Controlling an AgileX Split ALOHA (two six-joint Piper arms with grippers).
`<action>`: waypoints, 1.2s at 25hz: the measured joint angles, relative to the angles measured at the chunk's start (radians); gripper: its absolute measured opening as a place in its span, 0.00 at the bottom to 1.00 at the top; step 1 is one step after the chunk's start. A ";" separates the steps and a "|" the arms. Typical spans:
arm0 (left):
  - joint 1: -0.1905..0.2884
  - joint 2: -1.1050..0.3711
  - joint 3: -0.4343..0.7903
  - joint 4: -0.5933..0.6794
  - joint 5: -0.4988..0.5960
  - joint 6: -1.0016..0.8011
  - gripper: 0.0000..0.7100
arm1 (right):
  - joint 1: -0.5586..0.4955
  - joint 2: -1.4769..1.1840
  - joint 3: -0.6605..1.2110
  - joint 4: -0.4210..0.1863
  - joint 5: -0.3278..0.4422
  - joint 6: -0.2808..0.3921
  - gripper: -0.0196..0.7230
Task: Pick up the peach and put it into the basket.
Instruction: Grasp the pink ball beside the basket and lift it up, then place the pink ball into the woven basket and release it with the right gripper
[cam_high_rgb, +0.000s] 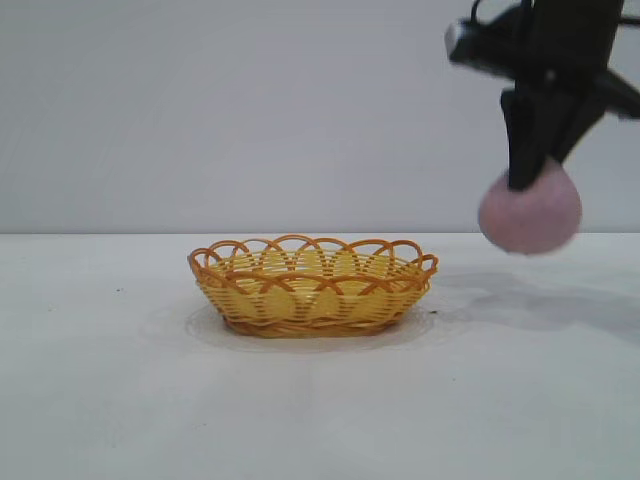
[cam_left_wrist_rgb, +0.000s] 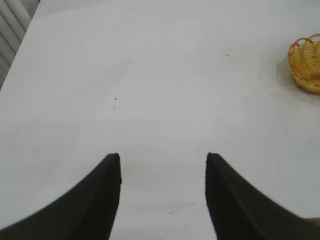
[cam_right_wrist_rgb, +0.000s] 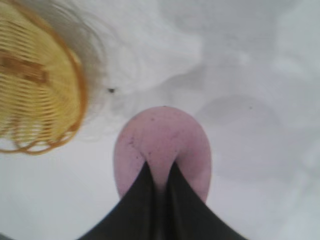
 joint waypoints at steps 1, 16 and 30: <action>0.000 0.000 0.000 0.000 0.000 0.000 0.52 | 0.008 -0.011 0.000 0.019 0.002 -0.007 0.03; 0.000 0.000 0.000 0.000 0.000 0.000 0.52 | 0.311 0.107 -0.107 0.051 -0.143 -0.016 0.03; 0.000 0.000 0.000 0.000 0.000 0.000 0.52 | 0.318 0.188 -0.131 -0.033 -0.147 -0.013 0.46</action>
